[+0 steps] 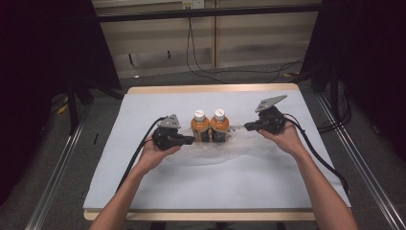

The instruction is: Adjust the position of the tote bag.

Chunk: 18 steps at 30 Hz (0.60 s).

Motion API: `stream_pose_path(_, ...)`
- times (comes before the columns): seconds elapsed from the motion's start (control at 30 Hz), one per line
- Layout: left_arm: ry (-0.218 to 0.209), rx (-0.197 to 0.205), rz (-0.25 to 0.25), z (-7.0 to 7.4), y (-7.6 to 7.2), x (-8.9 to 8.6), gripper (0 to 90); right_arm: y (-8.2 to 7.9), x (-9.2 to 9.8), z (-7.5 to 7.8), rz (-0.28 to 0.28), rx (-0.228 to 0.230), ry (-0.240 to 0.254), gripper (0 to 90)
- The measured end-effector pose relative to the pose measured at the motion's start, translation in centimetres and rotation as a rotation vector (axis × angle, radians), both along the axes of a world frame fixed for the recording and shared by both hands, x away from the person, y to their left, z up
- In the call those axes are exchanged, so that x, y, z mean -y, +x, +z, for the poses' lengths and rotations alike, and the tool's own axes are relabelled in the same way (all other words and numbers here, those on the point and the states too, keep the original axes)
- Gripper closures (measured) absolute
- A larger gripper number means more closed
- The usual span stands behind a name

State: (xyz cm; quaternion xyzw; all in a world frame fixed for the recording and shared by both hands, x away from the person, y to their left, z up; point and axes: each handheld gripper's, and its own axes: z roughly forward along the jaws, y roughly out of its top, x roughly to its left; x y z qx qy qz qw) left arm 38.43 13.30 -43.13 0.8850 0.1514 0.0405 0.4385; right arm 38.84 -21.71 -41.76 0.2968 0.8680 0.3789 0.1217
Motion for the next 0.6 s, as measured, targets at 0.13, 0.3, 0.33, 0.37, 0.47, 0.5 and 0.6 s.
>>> stream_pose_path(0.13, -0.011, 0.009, -0.035, 0.4, -0.8, 1.8, 90.0, 0.4, -1.6, -0.1, 0.026, -0.001, 0.008, 90.0)
stream_pose_path(0.3, -0.034, 0.009, -0.016, 0.4, -0.7, 3.9, 90.0, 1.2, -2.9, 0.3, 0.032, -0.014, 0.004, 90.0)
stream_pose_path(0.33, -0.04, -0.001, -0.021, 0.2, -0.6, 4.3, 90.0, 1.3, -3.1, 0.4, 0.034, -0.016, 0.007, 90.0)
stream_pose_path(0.37, -0.027, 0.004, -0.025, 0.1, -0.6, 4.7, 90.0, 1.5, -3.2, 0.4, 0.035, -0.022, 0.009, 90.0)
stream_pose_path(0.47, -0.008, 0.005, -0.023, -0.2, -0.8, 5.3, 90.0, 2.0, -3.6, 0.2, 0.038, -0.035, 0.005, 90.0)
stream_pose_path(0.5, 0.003, 0.009, -0.015, -0.3, -0.8, 5.4, 90.0, 2.1, -3.7, 0.0, 0.035, -0.041, -0.003, 90.0)
stream_pose_path(0.6, 0.032, 0.013, -0.016, -0.5, -0.6, 5.5, 90.0, 2.4, -4.0, -0.8, 0.05, -0.045, -0.008, 90.0)
